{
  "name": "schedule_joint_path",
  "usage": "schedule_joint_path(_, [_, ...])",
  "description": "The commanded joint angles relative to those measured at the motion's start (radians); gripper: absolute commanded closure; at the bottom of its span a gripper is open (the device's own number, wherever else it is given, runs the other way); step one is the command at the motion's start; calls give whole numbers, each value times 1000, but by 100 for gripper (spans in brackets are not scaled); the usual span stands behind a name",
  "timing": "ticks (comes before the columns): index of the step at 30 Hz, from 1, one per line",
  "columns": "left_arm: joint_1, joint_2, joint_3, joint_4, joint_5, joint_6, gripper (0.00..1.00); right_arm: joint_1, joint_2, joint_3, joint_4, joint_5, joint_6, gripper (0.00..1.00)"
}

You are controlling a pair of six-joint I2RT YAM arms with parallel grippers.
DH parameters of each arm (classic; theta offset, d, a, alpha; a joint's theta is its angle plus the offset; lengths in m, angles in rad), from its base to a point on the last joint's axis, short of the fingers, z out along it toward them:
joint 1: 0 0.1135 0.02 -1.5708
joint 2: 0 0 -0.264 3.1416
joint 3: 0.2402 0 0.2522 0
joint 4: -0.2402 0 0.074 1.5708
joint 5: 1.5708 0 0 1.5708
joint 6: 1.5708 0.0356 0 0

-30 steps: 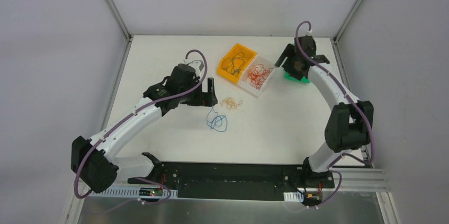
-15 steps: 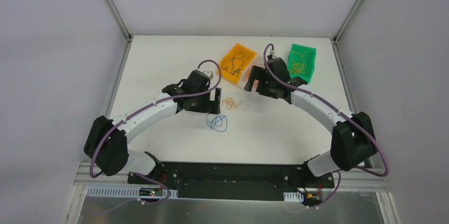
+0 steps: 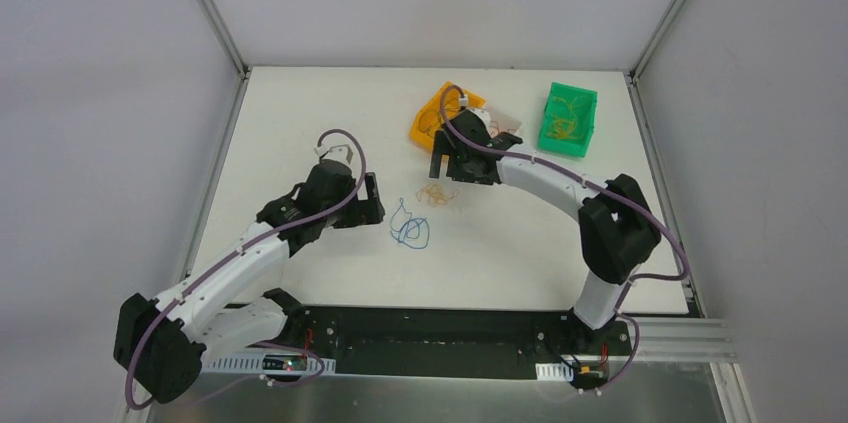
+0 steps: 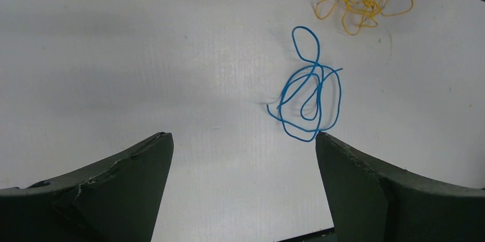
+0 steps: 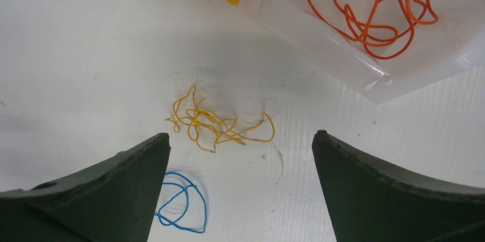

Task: Untangle the cables

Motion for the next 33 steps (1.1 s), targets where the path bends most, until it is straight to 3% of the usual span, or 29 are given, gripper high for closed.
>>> schedule_joint_path(1, [19, -111, -60, 21, -83, -57, 1, 37, 69, 124, -76, 84, 6, 1])
schedule_joint_path(9, [20, -139, -66, 13, -56, -30, 1, 116, 238, 319, -246, 204, 10, 1])
schedule_joint_path(17, [20, -152, -62, 8, -52, -24, 1, 129, 294, 314, -267, 191, 54, 3])
schedule_joint_path(23, [20, -149, -57, 5, -57, -26, 1, 130, 305, 274, -248, 150, 59, 18])
schedule_joint_path(28, [20, -143, -50, 5, -58, -26, 1, 128, 312, 251, -225, 127, 62, 40])
schedule_joint_path(31, [20, -140, -42, 4, -50, -27, 1, 128, 310, 241, -218, 128, 59, 48])
schedule_joint_path(33, [20, -140, -35, 4, -45, -26, 1, 125, 308, 232, -214, 128, 59, 60])
